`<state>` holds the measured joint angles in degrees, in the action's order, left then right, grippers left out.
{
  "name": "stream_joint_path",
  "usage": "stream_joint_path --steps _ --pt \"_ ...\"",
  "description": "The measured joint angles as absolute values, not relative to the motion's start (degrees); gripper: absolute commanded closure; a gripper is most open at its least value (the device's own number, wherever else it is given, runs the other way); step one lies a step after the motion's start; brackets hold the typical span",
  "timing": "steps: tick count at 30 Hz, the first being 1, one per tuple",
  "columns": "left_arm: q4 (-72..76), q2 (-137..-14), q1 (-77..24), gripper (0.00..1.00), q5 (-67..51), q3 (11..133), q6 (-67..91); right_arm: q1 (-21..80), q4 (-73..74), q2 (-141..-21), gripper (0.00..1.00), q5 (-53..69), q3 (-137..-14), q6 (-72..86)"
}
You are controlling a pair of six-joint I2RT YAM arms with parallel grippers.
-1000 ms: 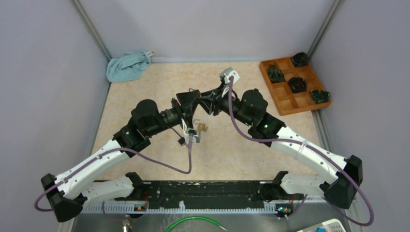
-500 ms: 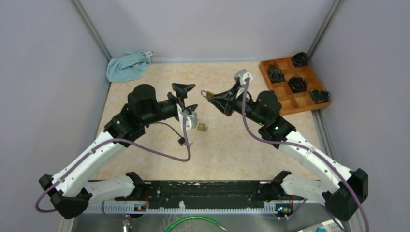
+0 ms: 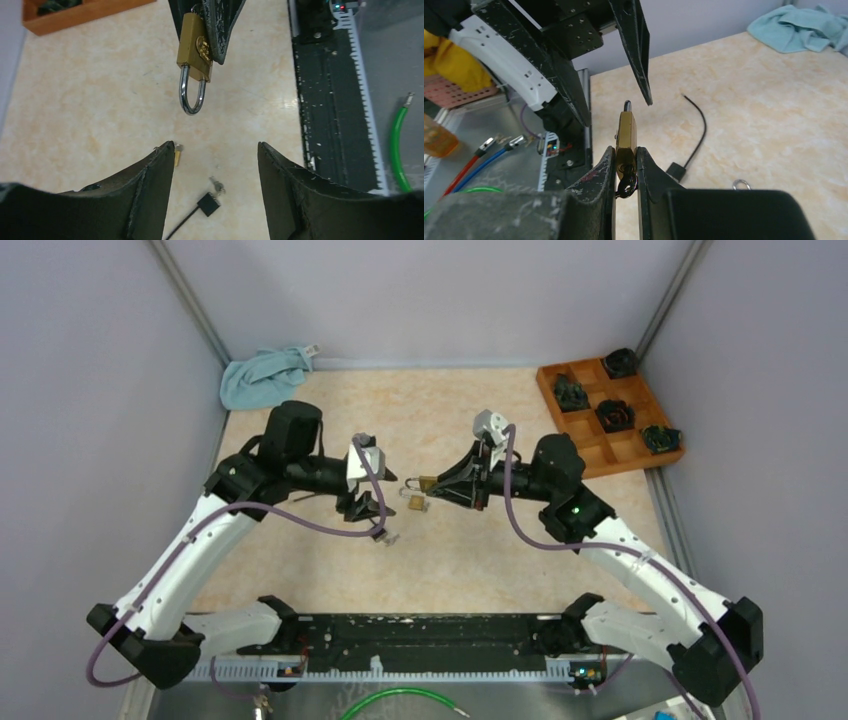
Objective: Unlock with the key
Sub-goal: Unlock the lock.
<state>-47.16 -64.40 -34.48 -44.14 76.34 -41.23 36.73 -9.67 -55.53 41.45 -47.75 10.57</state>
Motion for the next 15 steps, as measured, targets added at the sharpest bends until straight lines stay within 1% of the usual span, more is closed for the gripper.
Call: stream_joint_path --steps 6,11,15 --pt "-46.7 -61.9 -34.2 0.34 -48.8 72.5 -35.0 36.7 -9.7 -59.2 1.0 49.7 -49.9 12.5" --pt "-44.1 -61.4 -34.0 0.35 -51.0 71.1 -30.8 38.0 -8.0 -61.8 1.0 52.2 -53.2 12.1" --pt "-41.6 -61.7 -34.0 0.37 -52.2 70.9 -28.0 40.4 -4.3 -63.6 1.0 52.3 -56.1 9.6"
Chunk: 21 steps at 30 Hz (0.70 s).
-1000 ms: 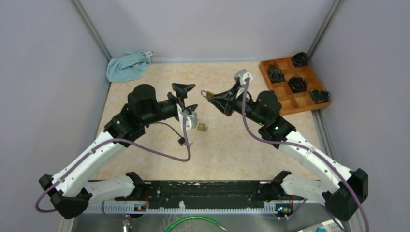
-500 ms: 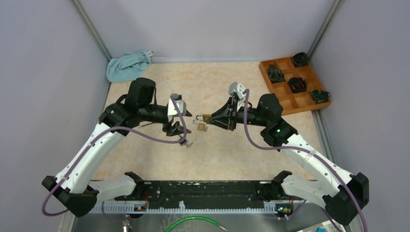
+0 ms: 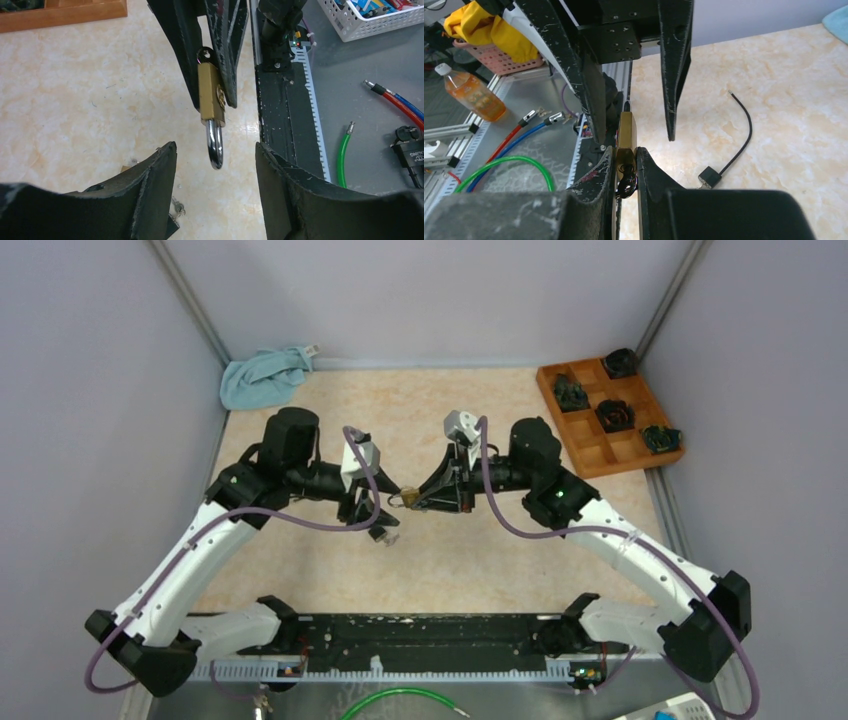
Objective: Unlock with the key
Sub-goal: Unlock the lock.
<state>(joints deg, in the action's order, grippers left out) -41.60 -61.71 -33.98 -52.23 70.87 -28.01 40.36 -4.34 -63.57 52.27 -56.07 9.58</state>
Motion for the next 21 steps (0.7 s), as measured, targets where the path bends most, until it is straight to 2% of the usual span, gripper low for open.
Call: stream_joint_path --steps 4,10,21 --pt "-40.9 -62.1 -34.0 0.52 -52.7 70.9 -27.2 41.9 -1.1 -64.1 1.0 51.7 -57.2 7.1" --pt "-41.0 -62.3 -34.0 0.89 -52.9 70.9 -27.3 42.3 1.5 -64.2 1.0 49.7 -57.6 5.0" --pt "-39.0 -62.8 -34.0 1.0 -47.9 71.0 -29.3 43.0 3.7 -62.1 1.0 42.1 -57.6 0.2"
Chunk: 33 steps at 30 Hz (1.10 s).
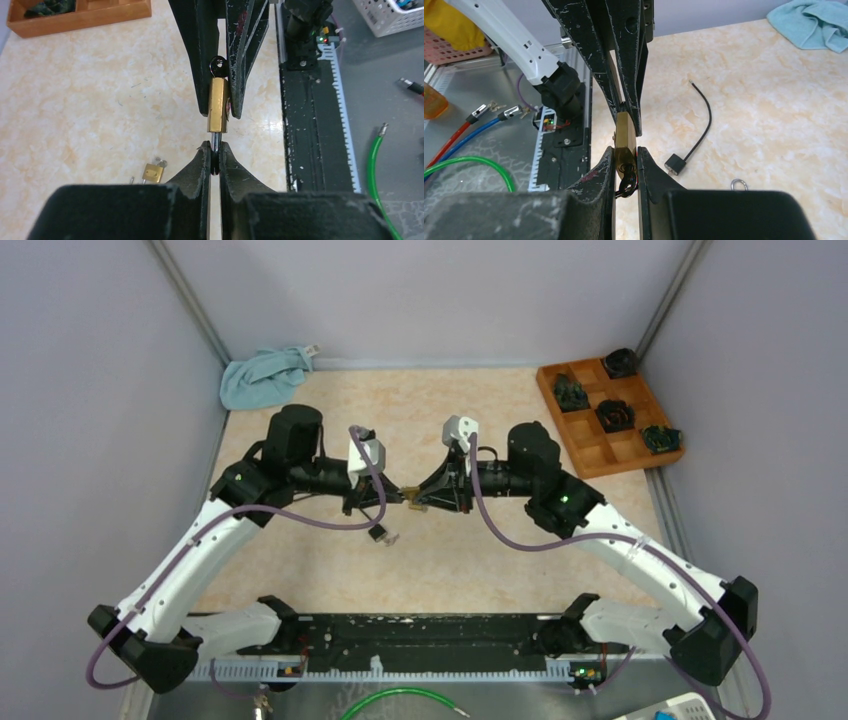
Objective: Unlock with the key
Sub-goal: Unlock the lock.
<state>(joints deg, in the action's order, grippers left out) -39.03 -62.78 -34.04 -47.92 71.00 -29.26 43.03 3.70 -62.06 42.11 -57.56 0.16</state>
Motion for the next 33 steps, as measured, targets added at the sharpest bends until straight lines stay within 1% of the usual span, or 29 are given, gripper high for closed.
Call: stream_joint_path --steps 13,14,15,17,18,19,20,21,25,33 --pt "-41.1 -64.7 -35.7 1.0 -41.7 74.4 -40.2 41.4 2.7 -61.8 1.0 40.4 -57.4 -0.9" --pt "-40.8 -64.6 -35.8 0.97 -41.3 74.4 -40.5 41.2 2.4 -61.8 1.0 40.5 -57.4 -0.4" --pt "-40.3 -64.6 -35.9 0.83 -41.0 74.3 -40.7 41.0 1.8 -61.8 1.0 40.6 -57.3 0.2" --pt "-38.7 -63.9 -36.2 0.35 -39.8 73.6 -41.2 40.6 0.0 -61.8 1.0 40.6 -56.7 1.8" --pt "-37.9 -63.4 -36.3 0.22 -39.0 73.2 -42.1 40.4 -1.1 -61.8 1.0 40.6 -56.4 3.6" --pt "-37.9 -62.6 -36.1 0.11 -35.9 72.6 -43.0 40.0 -1.8 -61.7 1.0 41.3 -56.1 5.8" --pt "-37.9 -61.9 -35.7 0.02 -34.3 72.1 -43.5 39.6 -2.8 -61.6 1.0 41.5 -55.8 7.8" --pt "-37.5 -61.2 -35.1 0.01 -32.4 71.4 -43.9 39.3 -4.4 -61.6 1.0 41.7 -55.5 9.9" --pt "-33.0 -57.9 -36.4 0.01 -28.9 67.6 -47.1 39.1 -10.5 -61.6 1.0 42.0 -54.2 17.5" --pt "-11.9 -47.9 -48.8 0.02 -19.1 52.8 -60.4 39.1 -16.8 -63.5 1.0 42.2 -53.6 27.6"
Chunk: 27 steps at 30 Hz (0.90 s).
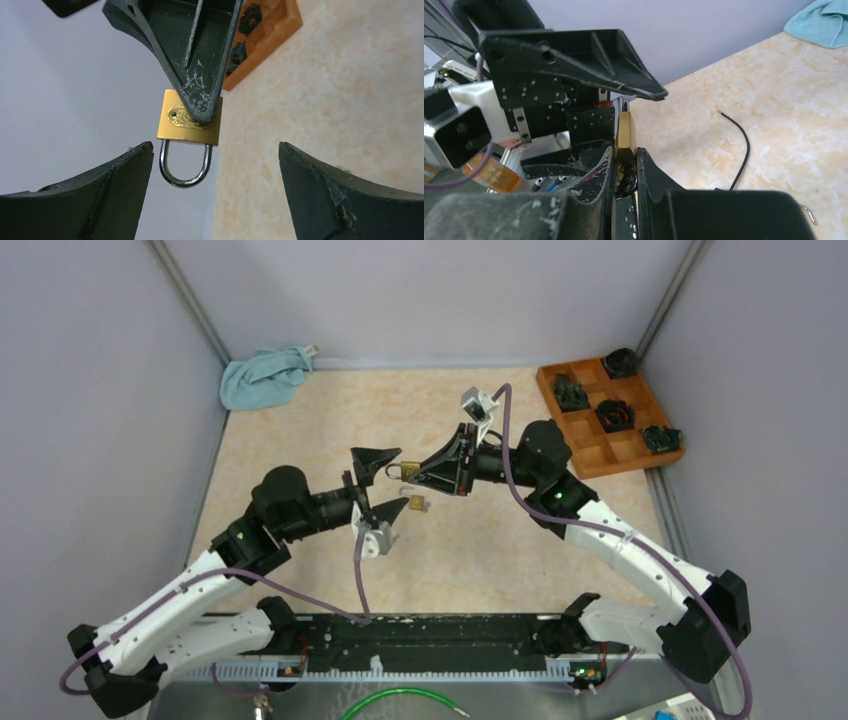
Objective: Unlock with the key
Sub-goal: Unlock the lock.
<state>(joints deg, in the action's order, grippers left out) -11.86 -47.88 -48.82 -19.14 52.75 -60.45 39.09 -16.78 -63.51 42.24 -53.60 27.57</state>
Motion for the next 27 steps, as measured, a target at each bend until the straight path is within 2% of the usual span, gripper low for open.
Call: stream_joint_path --steps 5,12,17,20,25,27 --pt "-1.2 -45.3 -52.9 0.1 -15.9 45.6 -69.8 39.1 -17.6 -64.6 1.0 42.4 -53.6 29.9" --pt "4.0 -45.2 -53.9 0.29 -14.5 44.9 -73.5 39.1 -17.4 -64.7 1.0 43.0 -53.6 30.0" --pt "4.0 -45.2 -53.9 0.38 -14.3 44.9 -74.7 39.3 -16.9 -64.7 1.0 43.2 -53.6 29.4" --pt "3.0 -45.3 -53.9 0.48 -14.7 44.9 -75.0 39.7 -15.9 -64.7 1.0 43.1 -53.7 28.1" --pt "0.0 -45.5 -54.0 0.52 -15.4 45.0 -76.1 40.3 -14.2 -64.7 1.0 42.9 -53.7 26.1" --pt "-1.1 -45.6 -54.0 0.57 -15.4 45.2 -76.1 40.4 -13.2 -64.7 1.0 42.7 -53.7 25.1"
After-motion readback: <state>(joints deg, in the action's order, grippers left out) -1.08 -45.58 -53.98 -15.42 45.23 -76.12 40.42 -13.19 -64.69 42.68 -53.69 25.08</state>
